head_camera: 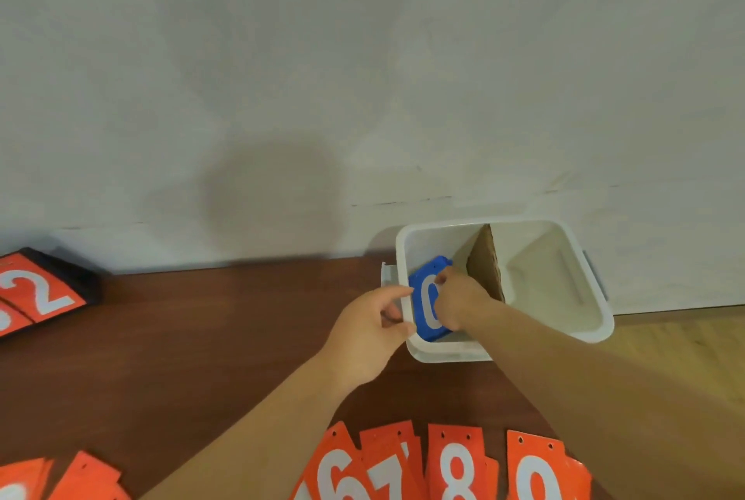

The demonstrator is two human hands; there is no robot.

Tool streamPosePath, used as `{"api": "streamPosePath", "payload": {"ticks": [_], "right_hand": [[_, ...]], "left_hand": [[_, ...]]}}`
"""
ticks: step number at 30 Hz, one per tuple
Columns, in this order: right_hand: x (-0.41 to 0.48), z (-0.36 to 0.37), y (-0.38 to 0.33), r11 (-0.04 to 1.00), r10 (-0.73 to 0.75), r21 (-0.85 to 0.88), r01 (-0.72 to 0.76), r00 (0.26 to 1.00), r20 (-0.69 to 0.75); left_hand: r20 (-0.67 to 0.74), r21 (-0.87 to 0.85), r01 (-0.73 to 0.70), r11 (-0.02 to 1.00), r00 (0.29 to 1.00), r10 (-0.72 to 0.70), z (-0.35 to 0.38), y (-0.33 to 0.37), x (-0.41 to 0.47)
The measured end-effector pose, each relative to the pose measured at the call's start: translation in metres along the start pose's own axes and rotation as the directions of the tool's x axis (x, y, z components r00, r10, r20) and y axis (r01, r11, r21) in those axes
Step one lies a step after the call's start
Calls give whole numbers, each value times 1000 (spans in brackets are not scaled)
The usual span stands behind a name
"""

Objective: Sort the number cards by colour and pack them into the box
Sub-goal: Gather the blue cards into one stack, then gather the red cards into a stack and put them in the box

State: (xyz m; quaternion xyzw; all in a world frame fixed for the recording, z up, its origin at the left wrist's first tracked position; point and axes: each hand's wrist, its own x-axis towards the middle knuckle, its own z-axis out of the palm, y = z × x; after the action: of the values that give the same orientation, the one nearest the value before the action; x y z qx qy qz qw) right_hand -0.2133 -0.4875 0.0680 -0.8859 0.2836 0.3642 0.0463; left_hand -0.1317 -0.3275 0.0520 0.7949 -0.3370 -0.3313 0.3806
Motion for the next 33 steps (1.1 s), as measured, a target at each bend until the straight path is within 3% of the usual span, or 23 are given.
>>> {"api": "streamPosePath", "payload": {"ticks": [3,5,8,11,14,21,26,33], "right_hand": [[8,4,-3,993,113,34,-114,993,29],[4,-4,-6,946,145,278,-167,985,99],[4,-3,-1,928,65,363,-78,997,49],[-17,-7,7,774,-19,631,50,998,-56],[-52,-12,13,650,65,747,141,969,-239],[-147,4,-9,739,-83,526,421,831,-550],[-173,7,-69,771,-304,335,542,775,-554],[-183,4,-226,735,-482,211,645,715,-506]], "left_hand": [[1,2,-4,1000,1000,4,2,-1,0],[1,19,-5,1000,1000,5,3,0,-1],[-19,49,-11,999,1000,12,2,3,-4],[-59,115,-29,993,998,36,-2,11,-14],[-119,213,-51,976,990,78,-16,15,-39],[-335,392,55,918,938,87,-66,-9,-151],[-492,485,248,838,870,27,-110,-60,-258],[-698,387,446,807,714,-60,-195,-153,-369]]}}
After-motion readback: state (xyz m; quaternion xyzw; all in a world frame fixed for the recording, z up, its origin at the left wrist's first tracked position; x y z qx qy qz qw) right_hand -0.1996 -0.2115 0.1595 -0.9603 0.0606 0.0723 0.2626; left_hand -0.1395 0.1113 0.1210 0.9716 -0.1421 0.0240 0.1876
